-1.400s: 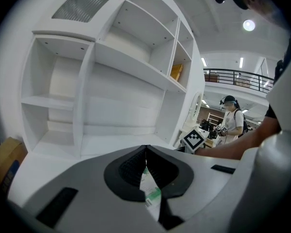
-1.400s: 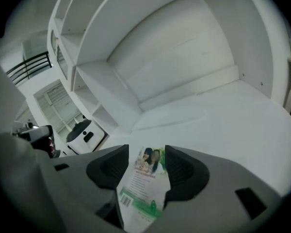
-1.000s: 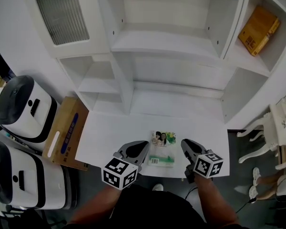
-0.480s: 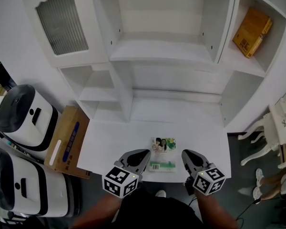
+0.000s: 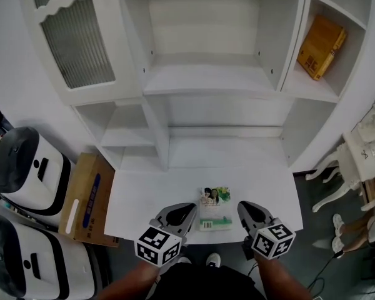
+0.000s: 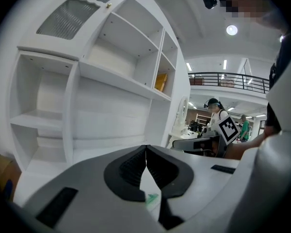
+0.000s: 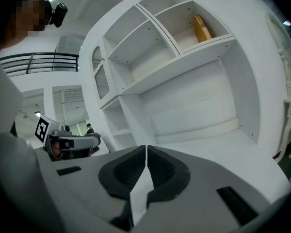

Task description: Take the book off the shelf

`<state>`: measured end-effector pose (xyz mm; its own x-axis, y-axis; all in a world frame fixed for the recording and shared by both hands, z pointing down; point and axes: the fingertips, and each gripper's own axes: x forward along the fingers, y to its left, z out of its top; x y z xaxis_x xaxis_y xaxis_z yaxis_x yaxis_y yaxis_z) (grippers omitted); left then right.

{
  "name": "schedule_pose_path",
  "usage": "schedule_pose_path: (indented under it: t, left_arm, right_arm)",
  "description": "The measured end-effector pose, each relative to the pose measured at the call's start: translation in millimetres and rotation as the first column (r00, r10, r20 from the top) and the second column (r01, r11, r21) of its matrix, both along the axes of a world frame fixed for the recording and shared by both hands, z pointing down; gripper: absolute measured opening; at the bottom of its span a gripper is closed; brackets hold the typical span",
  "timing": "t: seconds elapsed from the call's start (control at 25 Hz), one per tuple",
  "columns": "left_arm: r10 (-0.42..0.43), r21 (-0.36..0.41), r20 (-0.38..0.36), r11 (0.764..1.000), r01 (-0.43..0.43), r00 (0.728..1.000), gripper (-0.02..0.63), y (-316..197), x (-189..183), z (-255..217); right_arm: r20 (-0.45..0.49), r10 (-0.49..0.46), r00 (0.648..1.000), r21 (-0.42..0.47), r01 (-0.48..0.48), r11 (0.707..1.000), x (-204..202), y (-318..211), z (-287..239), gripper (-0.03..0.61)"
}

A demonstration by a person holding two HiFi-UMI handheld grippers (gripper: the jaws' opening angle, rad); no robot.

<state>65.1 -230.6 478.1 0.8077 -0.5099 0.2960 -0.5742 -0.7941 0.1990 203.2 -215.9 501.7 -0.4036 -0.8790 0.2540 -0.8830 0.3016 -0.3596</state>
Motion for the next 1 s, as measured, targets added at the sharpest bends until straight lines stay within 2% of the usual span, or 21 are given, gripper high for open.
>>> schedule_pose_path:
  t: [0.28, 0.52, 0.64, 0.8, 1.0]
  left_arm:
    - [0.081, 0.019, -0.011, 0.997, -0.081, 0.997, 0.011, -5, -1, -9]
    - [0.131, 0.076, -0.036, 0.989, -0.129, 0.991, 0.011, -19, 11, -33]
    - [0.174, 0.097, -0.030, 0.981, -0.170, 0.984, 0.011, -19, 20, -37]
    - [0.219, 0.081, -0.003, 0.973, -0.218, 0.976, 0.011, -7, 26, -32]
    - [0.232, 0.082, 0.027, 0.969, -0.234, 0.972, 0.011, -8, 38, -25]
  right_arm:
    - [-0.027, 0.081, 0.996, 0.046, -0.080, 0.996, -3, 1, -22, 0.032]
    - [-0.003, 0.183, 0.983, 0.100, -0.182, 0.978, 32, 0, -60, 0.032]
    - [-0.020, 0.240, 0.971, 0.154, -0.234, 0.960, 54, -7, -84, 0.032]
    - [-0.055, 0.300, 0.952, 0.221, -0.281, 0.934, 87, -23, -122, 0.034]
    - [-0.094, 0.364, 0.927, 0.337, -0.315, 0.887, 150, -65, -198, 0.034]
